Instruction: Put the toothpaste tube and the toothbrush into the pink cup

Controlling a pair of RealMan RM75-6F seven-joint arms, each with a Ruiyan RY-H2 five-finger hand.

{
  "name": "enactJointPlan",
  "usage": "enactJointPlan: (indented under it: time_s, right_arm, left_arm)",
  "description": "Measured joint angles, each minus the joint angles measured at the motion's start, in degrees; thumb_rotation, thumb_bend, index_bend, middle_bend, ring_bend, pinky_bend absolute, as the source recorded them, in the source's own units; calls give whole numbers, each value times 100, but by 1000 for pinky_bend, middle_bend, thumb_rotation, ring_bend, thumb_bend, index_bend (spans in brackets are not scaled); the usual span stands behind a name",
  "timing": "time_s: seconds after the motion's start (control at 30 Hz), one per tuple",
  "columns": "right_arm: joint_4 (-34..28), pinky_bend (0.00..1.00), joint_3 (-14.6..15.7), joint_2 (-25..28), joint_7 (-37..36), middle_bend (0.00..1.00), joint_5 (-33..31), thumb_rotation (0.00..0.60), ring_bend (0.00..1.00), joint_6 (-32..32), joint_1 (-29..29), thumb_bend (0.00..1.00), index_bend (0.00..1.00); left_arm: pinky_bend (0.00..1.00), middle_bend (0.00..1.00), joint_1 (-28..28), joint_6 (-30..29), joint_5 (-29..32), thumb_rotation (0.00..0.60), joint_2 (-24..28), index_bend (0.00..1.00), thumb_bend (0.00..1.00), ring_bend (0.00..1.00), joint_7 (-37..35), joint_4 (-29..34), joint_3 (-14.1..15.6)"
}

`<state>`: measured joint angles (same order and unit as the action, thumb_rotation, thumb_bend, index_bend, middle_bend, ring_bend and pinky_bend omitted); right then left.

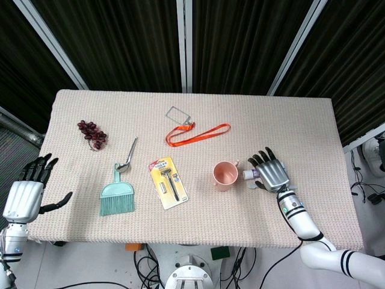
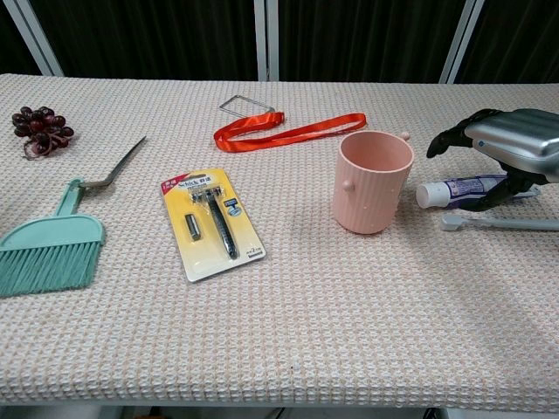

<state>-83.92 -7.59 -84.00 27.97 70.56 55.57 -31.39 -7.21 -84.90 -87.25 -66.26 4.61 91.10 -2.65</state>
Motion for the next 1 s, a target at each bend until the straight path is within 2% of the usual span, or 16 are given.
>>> enactJointPlan:
  time_s: [0.3,0.47,0.57,0.77,1.0]
  right_arm:
    - [166,0,136,-102,-100,279,92,600,101,44,-39,380,324]
    - [255,0,163,-167,-111,313,99,600,115,106,-49,462,325]
    - [329,0,178,-217,-78,327,92,600,126,110,-72,477,334]
    - [454,0,207,-313,-36,385,95,600,146,110,-119,494,391]
    - [635,0,245,-434,-83,480,238,600,183,253,-122,511,517]
  left_arm:
    - [122,33,-16,25,-25,170,-38,74,166,44,63,31,29]
    - [122,33,19,-15,-30,169,-43,74,166,44,61,26,50]
    - [122,33,26,-25,-36,164,-33,74,166,44,54,28,57]
    - [129,33,45,-82,-83,168,-38,74,166,44,53,14,68]
    - [130,33,56,-88,-74,167,-40,74,166,44,9,-24,67]
